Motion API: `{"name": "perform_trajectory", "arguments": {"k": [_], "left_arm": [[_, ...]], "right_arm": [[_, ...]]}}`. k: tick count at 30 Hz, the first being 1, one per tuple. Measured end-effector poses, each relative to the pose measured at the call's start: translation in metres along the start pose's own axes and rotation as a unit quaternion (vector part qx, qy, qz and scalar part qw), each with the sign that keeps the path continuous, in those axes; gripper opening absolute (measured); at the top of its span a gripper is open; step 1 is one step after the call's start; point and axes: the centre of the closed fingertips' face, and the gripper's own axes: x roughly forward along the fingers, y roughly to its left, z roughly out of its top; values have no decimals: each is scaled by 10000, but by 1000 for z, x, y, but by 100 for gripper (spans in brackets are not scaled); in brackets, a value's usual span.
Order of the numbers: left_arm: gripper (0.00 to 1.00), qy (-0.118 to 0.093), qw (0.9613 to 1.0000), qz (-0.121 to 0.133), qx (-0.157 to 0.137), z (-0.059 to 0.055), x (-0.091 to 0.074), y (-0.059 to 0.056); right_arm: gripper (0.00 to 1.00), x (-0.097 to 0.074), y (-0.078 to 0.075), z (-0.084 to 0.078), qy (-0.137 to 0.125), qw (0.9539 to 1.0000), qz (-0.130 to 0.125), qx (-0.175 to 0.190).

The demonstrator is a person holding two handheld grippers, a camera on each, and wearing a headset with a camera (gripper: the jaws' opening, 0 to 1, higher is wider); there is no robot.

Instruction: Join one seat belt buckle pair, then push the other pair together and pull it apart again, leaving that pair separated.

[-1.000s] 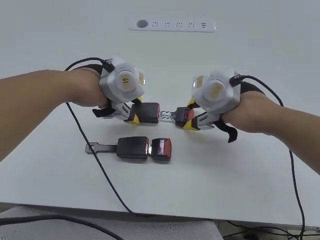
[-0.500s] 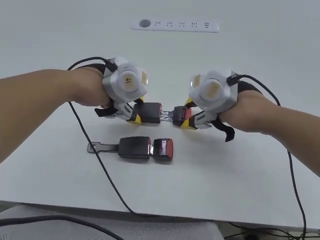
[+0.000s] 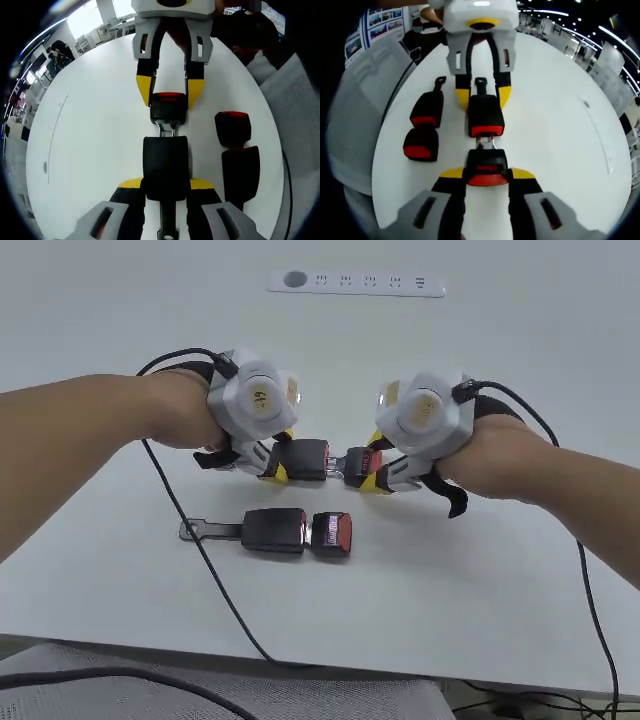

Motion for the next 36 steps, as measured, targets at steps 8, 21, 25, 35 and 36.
{"name": "perform_trajectory", "arguments": {"k": [8,21,25,35,36], "left_arm": [[31,44,10000,-15,22,0,0,0],[31,98,9999,-71,61,1,2,0],[31,89,9999,-84,67,1,2,0],[31,86,9999,-78,70,0,1,-1],[31,85,9999,-79,72,0,1,-1]], "right_arm": [[30,1,0,2,22,10000,-16,-25],[30,4,-2,4,-10,10000,51,-13],[30,5,-1,7,-53,10000,60,-2],[29,11,-1,14,-131,9999,51,50],[29,11,-1,14,-146,9999,56,69]]}}
